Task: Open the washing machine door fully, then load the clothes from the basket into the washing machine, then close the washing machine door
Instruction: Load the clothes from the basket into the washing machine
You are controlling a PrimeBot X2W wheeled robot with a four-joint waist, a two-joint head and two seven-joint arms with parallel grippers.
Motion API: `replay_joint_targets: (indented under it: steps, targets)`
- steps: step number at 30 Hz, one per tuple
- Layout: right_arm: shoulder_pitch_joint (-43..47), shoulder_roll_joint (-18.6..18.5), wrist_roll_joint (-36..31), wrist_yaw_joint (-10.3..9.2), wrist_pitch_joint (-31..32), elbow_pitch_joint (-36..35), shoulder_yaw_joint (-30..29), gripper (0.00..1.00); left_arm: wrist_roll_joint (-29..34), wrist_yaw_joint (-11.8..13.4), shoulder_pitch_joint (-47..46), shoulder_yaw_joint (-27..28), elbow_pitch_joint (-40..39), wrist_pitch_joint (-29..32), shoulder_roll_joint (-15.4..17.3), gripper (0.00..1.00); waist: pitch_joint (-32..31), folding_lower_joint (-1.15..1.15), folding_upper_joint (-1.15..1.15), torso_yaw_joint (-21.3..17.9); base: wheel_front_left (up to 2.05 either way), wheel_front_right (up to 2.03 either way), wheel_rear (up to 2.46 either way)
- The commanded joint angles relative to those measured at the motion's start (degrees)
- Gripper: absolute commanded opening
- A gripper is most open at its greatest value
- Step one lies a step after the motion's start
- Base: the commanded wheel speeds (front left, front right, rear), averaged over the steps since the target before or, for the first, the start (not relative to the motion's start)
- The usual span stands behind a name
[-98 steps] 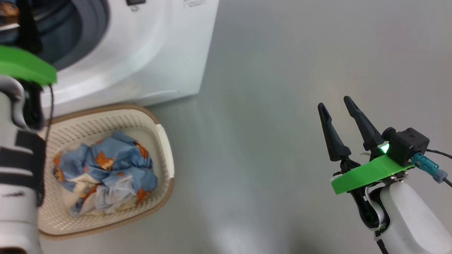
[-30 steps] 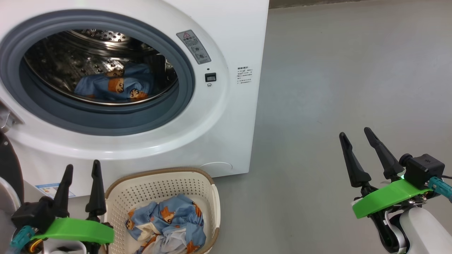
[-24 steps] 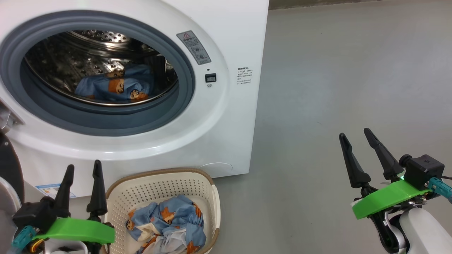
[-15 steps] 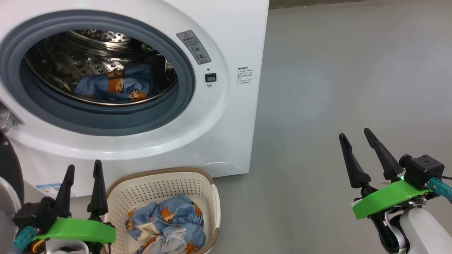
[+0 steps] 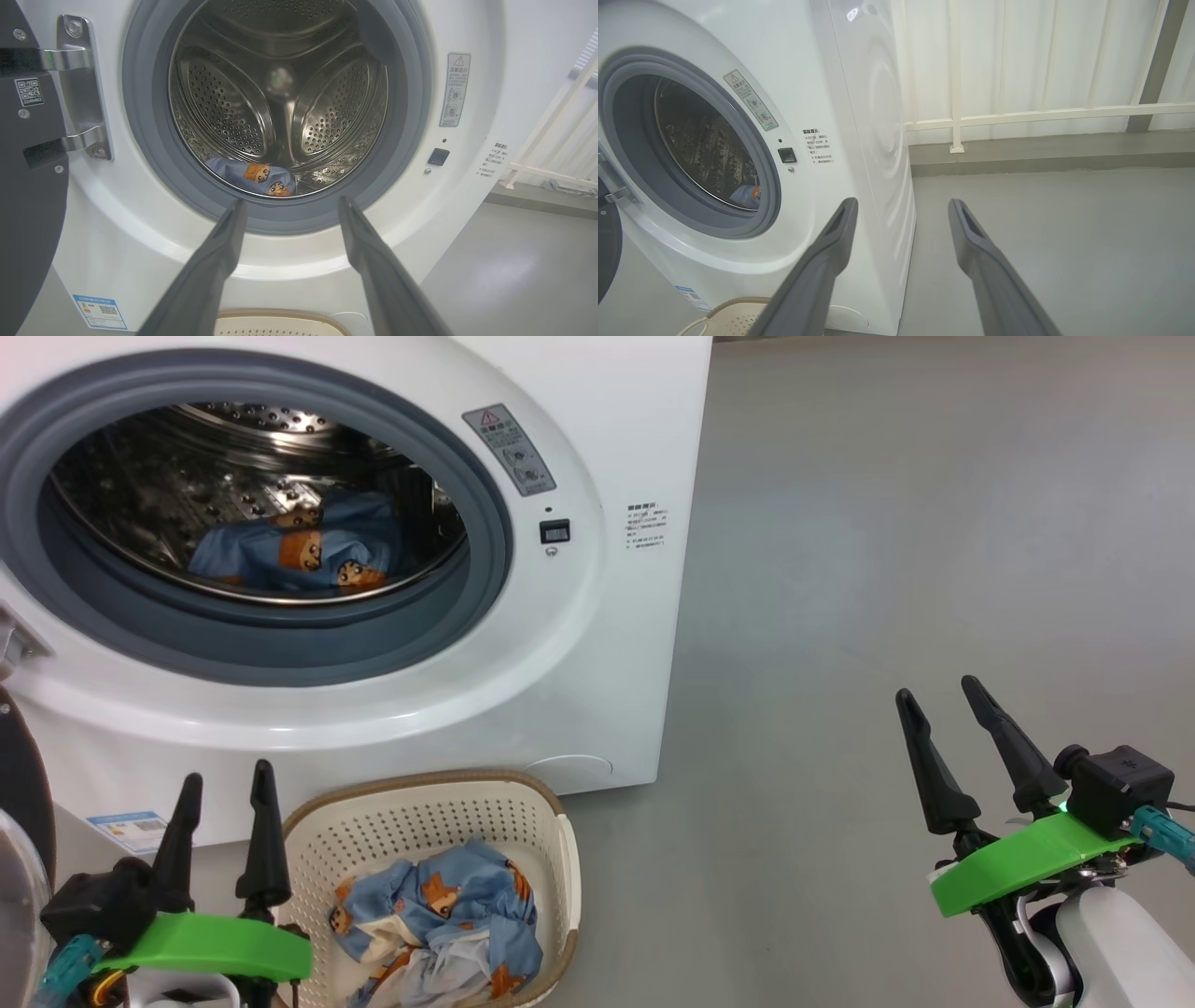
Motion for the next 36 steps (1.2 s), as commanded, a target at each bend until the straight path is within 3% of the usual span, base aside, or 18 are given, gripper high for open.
replay_joint_targets:
  steps: [1,19,36]
  targets:
    - [-0.58,-0.89,-0.13,0.31,-0.46,-1.22,1.02,1.0,0.68,-0.12,-0.5,1.72,-0.92,-0.36,1.24,1.0,0.54,0.0,0.0,-0.1,0.0,0.0,0.0]
    - [-3.74,1.45,-0.81,0.31,-0.46,-1.48,1.28,1.0,-2.03,-0.12,-5.75,-2.5,8.2,-0.36,3.69,1.0,9.56,0.0,0.0,-1.79,0.0,0.0,0.0]
    - [-8.8,5.4,-2.94,0.31,-0.46,-2.98,0.75,1.0,-8.53,-0.12,-17.99,-14.35,23.95,-0.22,8.69,1.0,24.0,0.0,0.0,-4.18,0.0,0.0,0.0]
